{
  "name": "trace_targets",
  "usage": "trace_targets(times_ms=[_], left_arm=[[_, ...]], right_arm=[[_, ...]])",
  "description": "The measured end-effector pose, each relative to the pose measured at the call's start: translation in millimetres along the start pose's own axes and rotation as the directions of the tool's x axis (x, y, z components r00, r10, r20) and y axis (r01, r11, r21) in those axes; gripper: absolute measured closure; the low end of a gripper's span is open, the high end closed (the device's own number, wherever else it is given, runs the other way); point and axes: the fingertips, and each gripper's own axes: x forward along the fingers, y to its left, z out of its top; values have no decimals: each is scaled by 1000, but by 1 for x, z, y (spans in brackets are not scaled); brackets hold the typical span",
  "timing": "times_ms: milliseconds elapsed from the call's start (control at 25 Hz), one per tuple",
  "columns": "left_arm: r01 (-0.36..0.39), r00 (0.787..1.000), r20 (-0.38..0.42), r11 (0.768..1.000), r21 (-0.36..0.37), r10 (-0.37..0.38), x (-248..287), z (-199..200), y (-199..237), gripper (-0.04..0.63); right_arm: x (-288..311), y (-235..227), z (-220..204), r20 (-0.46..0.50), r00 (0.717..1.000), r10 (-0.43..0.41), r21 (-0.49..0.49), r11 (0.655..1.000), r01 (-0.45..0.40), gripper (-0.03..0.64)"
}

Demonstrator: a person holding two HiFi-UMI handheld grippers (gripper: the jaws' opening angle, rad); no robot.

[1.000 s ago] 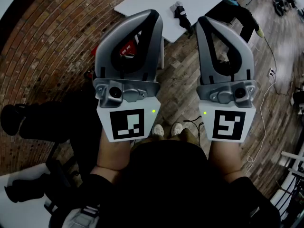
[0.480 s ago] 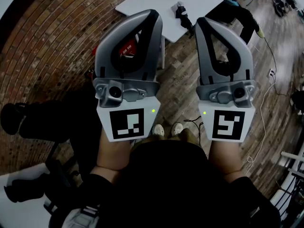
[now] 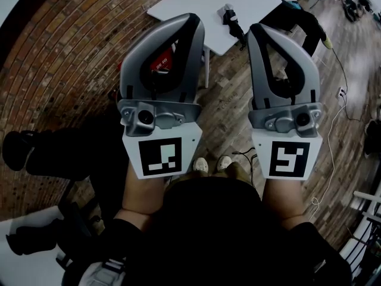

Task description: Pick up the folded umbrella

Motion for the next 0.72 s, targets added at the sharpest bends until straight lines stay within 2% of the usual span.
trace_targets(times_ms=[720], left_arm=[[19, 999, 46, 1000, -23, -18, -16, 8, 14, 583]], right_arm=[[-1, 13, 21, -5, 999, -38, -26, 999, 38, 589]])
